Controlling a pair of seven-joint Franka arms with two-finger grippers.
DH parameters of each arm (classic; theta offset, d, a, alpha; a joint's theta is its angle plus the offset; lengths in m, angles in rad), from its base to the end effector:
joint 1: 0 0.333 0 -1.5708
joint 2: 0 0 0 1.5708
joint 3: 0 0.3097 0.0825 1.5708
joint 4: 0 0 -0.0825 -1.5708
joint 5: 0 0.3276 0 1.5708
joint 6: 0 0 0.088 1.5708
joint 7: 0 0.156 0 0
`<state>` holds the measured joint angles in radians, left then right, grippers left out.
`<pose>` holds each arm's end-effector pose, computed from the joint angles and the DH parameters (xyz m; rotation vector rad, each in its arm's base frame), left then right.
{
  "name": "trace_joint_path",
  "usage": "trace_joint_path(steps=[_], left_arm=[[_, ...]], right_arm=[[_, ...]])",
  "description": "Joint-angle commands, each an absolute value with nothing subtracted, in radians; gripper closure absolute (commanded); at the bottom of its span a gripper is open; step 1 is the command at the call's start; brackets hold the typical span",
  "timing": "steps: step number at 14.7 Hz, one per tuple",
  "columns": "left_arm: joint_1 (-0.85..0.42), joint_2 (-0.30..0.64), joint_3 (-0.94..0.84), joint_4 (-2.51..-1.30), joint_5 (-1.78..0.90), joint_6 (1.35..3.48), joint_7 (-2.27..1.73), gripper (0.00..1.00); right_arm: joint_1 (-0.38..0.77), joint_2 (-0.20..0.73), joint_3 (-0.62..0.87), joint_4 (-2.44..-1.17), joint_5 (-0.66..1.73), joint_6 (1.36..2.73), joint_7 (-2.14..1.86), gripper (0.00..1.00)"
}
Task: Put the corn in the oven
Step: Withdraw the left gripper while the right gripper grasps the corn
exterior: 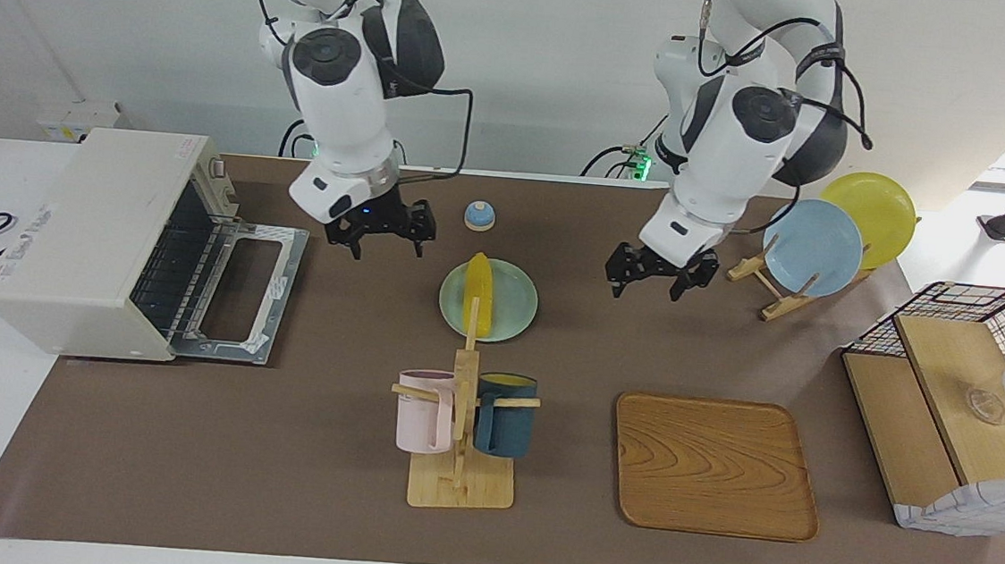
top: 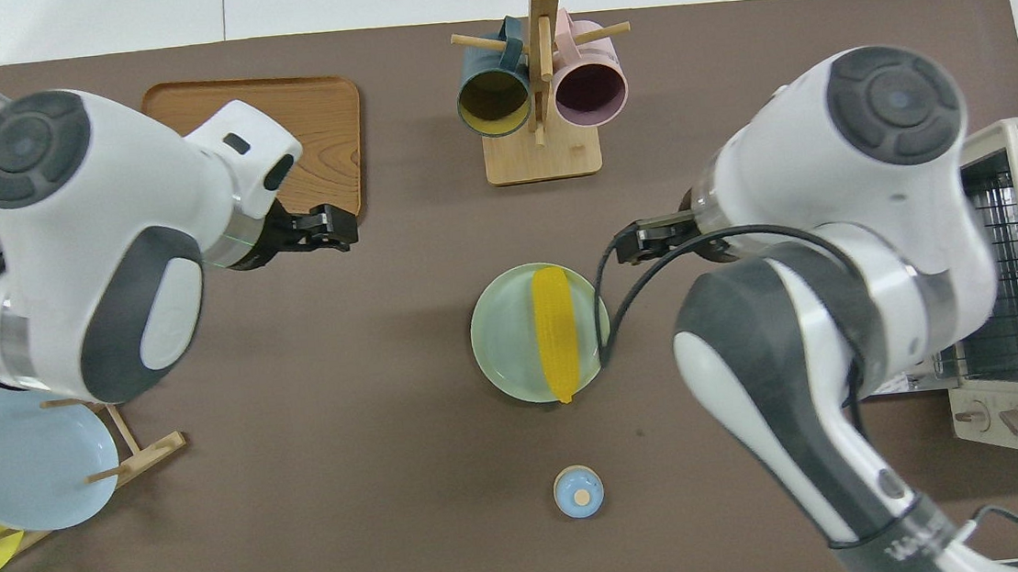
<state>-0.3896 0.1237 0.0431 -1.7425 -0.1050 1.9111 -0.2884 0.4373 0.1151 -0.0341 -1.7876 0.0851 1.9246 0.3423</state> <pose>0.5153 -0.2001 0.4624 3.0375 -0.0390 0.0202 0.4978 0.2237 0.4488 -3.0621 -0.0498 0.0111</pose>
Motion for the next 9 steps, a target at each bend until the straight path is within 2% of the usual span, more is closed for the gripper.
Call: trace_joint_path(steps=[1,4,6,9], left_arm=[[-0.277,0.069,0.034,-1.74,-0.097,1.833,-0.174,0.0],[-0.184,0.038,0.034,-1.74,-0.034,1.789,-0.098,0.0],[-0.128,0.028,0.034,-1.738,-0.017,1.77,-0.049,0.0],[-0.114,0.014,0.035,-1.738,-0.015,1.756,-0.049,0.0]], right_arm=[[0.547,0.208,-0.037,-1.74,0.092,2.024,0.487,0.0],[0.665,0.267,-0.038,-1.733,0.086,2.094,0.615,0.0],[0.725,0.345,-0.038,-1.736,0.08,2.176,0.666,0.0],[0.742,0.408,-0.037,-1.762,0.066,2.281,0.687,0.0]])
